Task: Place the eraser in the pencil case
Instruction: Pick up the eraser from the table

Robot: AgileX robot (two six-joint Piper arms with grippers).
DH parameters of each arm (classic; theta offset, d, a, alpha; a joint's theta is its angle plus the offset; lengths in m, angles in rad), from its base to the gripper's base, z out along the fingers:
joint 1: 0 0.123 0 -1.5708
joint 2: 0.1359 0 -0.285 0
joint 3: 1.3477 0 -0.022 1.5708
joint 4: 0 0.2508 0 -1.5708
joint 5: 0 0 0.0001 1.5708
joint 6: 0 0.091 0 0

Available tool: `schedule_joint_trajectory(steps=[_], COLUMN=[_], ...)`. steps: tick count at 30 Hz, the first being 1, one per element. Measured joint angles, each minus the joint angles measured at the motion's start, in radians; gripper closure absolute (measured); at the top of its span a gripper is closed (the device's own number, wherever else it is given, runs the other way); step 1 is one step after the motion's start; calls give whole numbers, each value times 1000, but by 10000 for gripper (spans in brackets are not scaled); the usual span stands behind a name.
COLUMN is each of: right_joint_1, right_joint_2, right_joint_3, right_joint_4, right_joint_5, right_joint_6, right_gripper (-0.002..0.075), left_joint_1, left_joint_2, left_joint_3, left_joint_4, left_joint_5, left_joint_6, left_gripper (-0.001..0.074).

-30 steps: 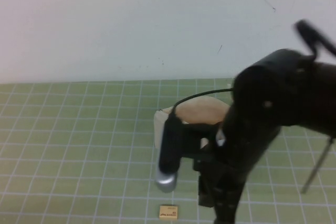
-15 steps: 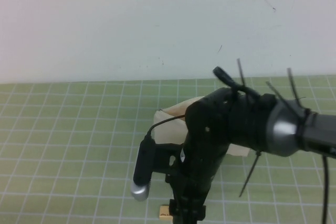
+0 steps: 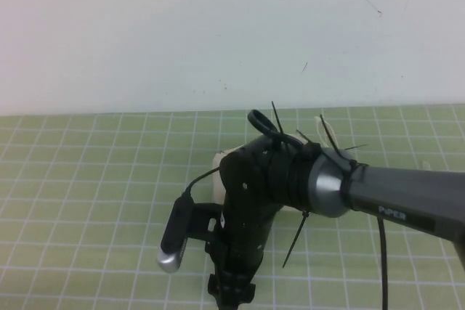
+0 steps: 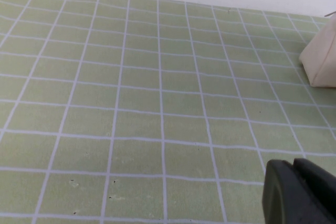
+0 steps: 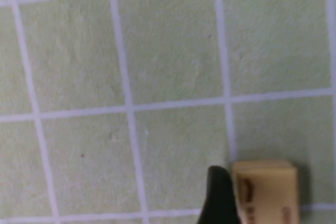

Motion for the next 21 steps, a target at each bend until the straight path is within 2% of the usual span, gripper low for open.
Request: schedule_joint_trajectory(steps=[4, 10, 12, 16, 21], right_joint_1=[0, 2, 2, 2, 2], right_joint_2=[19, 18, 18, 17, -27], right_joint_3=[-6, -6, -6, -8, -8], right_joint_4=[-15, -39, -49, -69, -74], right_joint_5=[41, 72, 73, 78, 80], right_joint_6=[7, 36, 61, 134, 193], right_gripper=[277, 357, 396, 522, 521], left_joint_1=[0, 0, 0, 0, 0], left_joint_2=[0, 0, 0, 0, 0], left_joint_3=[0, 0, 0, 0, 0], left_joint_4=[0, 0, 0, 0, 0], left_joint_5=[0, 0, 0, 0, 0], left_joint_6=[0, 0, 0, 0, 0], left_gripper=[736, 736, 736, 736, 736])
